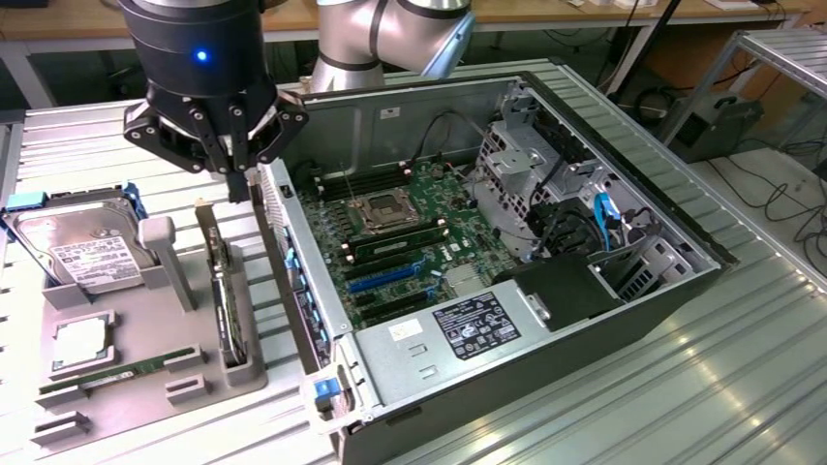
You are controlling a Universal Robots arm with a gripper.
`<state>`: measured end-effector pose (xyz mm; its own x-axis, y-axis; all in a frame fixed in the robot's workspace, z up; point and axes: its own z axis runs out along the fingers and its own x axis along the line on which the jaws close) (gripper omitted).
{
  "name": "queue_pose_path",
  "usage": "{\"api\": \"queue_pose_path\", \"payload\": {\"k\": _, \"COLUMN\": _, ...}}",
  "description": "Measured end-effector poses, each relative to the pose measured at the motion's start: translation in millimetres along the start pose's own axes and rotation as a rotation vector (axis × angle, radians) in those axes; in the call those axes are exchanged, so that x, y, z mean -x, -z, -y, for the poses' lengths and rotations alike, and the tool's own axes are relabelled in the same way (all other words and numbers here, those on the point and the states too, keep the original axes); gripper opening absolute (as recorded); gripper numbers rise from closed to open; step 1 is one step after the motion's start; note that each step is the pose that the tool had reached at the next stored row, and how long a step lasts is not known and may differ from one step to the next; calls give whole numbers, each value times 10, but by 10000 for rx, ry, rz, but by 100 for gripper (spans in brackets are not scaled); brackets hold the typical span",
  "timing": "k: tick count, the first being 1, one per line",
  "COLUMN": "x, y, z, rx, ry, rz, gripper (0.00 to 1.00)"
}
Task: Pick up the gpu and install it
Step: 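Reach for the gpu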
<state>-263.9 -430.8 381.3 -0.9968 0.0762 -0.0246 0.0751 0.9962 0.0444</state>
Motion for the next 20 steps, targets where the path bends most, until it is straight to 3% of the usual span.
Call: {"api": "queue_pose_path", "payload": {"k": 20, "x": 4, "y": -14, "z": 61, "rx": 0, "ry": 0, "rz": 0, "gripper": 11}}
